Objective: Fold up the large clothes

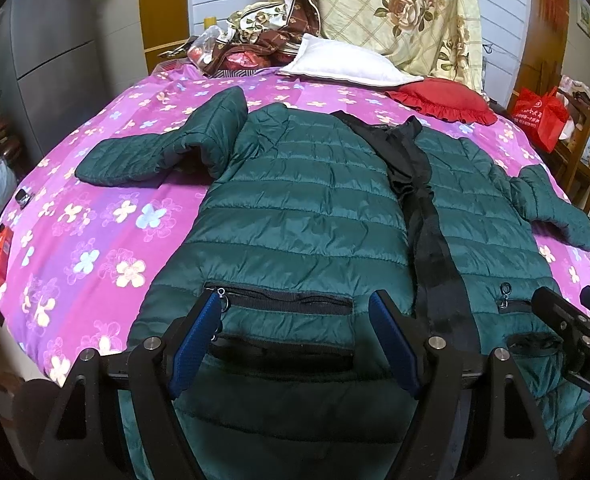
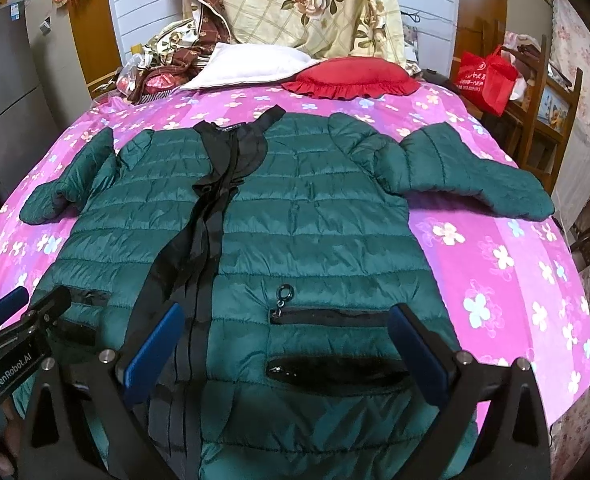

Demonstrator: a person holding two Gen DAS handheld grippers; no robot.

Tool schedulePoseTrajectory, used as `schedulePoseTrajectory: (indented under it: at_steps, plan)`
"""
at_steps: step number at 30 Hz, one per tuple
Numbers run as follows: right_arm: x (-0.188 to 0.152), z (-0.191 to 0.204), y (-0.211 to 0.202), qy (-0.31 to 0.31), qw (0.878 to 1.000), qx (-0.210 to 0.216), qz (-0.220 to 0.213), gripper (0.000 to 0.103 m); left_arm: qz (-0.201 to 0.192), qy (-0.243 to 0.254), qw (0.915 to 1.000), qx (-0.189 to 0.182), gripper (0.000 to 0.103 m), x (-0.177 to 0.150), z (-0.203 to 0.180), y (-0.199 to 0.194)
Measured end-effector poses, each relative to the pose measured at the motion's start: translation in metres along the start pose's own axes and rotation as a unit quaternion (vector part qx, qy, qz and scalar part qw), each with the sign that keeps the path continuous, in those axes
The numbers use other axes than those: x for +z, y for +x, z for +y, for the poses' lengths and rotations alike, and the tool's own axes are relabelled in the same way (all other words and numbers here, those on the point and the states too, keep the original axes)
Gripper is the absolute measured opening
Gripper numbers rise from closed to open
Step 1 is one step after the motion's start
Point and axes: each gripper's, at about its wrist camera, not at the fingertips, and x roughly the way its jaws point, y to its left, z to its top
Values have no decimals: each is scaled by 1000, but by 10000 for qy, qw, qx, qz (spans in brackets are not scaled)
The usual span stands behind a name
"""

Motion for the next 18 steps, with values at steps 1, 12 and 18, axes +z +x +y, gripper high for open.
schedulePoseTrajectory:
  at_steps: [1, 12, 18]
  plan:
    - [1, 1, 1, -5, 10000, -7, 16, 103, 9, 4, 10000, 2, 55, 0, 0, 1]
    - [7, 3, 9, 18, 10000, 36, -37, 103, 23, -30, 10000, 24, 55, 9, 3, 8]
    - [15, 6, 13, 11, 10000, 44, 26, 103, 43, -86, 9999, 77, 55, 18, 7, 14]
